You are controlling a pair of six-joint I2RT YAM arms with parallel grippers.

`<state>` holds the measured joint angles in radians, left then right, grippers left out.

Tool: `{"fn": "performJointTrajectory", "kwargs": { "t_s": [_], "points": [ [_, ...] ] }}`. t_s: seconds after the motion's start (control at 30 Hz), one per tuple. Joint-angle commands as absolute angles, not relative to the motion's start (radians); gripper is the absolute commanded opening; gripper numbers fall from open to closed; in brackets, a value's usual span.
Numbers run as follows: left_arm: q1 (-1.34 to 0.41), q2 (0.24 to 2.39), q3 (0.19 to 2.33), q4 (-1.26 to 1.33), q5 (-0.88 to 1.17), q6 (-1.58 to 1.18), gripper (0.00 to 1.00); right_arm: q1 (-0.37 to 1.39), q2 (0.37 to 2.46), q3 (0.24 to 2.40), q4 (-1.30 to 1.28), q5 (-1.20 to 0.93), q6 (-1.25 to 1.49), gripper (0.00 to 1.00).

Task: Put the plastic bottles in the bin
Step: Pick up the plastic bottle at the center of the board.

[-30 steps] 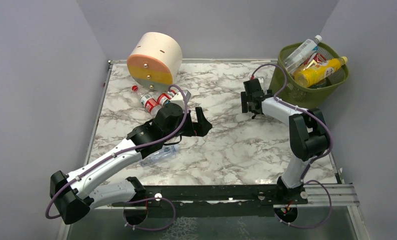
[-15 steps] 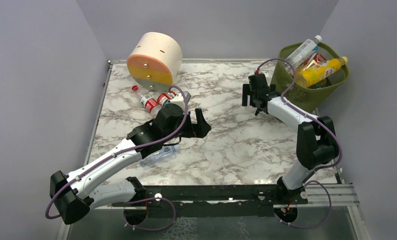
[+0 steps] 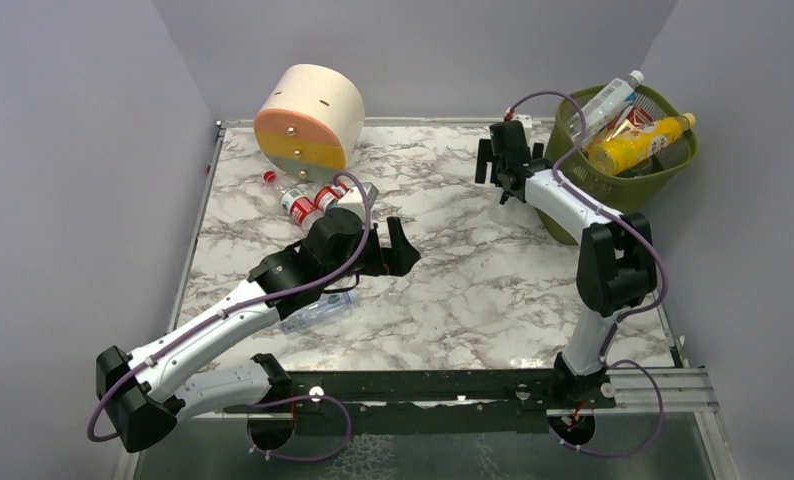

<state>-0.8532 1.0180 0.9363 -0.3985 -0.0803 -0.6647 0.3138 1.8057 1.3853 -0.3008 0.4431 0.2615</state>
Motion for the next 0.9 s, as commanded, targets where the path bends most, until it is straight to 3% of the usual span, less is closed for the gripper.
{"fn": "performJointTrajectory", "kwargs": {
  "t_s": [0.0, 0.5, 0.87],
  "points": [
    [-0.858, 1.011, 0.942, -0.391, -0.097, -0.652, 0.99, 0.310, 1.884, 1.467, -0.361, 0.489, 0.282, 1.00],
    [-0.857, 1.082, 0.956, -0.391, -0.018, -0.636, 0.99, 0.310, 1.963, 1.408, -0.370, 0.525, 0.330, 0.99],
    [-0.871, 1.144, 1.044, -0.451, -0.045, -0.661, 0.99, 0.310, 2.042, 1.373, -0.311, 0.404, 0.303, 0.99]
  ]
}}
